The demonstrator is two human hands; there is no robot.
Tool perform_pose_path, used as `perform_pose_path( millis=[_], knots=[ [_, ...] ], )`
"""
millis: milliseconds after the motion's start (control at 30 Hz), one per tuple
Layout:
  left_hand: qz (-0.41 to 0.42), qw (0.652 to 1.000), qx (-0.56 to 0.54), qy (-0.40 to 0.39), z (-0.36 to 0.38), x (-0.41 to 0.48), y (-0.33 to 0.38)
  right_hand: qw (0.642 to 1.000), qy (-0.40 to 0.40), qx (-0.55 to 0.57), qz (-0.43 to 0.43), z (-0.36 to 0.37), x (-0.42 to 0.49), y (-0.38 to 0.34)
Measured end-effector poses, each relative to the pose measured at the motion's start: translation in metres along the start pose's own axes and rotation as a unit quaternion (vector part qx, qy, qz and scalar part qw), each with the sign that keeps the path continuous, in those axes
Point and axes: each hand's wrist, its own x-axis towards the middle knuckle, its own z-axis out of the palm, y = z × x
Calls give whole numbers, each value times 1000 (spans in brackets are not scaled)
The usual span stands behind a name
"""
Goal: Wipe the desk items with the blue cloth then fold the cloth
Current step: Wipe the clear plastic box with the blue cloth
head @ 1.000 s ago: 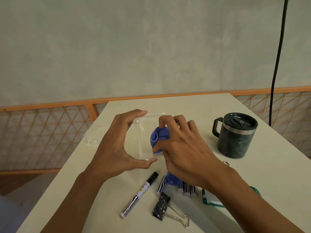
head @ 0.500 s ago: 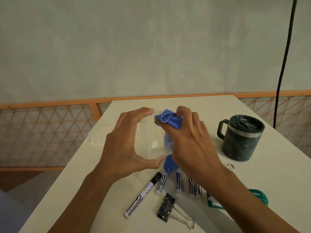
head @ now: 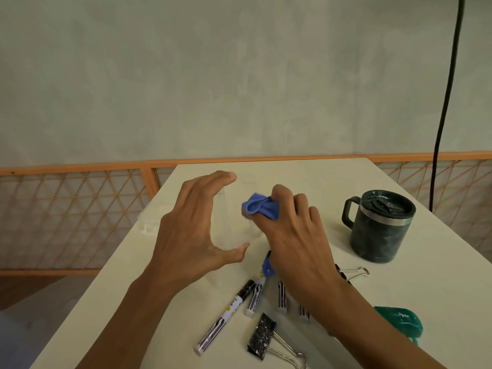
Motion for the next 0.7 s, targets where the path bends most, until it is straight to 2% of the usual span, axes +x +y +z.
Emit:
perform_pose_path(
  millis=[133, 333, 533, 700],
  knots=[
    [7, 1000, -2, -4, 0, -1, 1, 1000, 13, -12, 15, 0, 4, 2],
    [27, 999, 15, 43, -6, 0, -4, 1000, 14, 6, -19, 7, -8, -1],
    [46, 997, 9, 66, 2, -1, 3, 986, -2, 166, -6, 10, 0, 6],
    [55, 996, 3, 75, 8, -1, -6, 967, -15, 250, -56, 4, -8, -7]
  ],
)
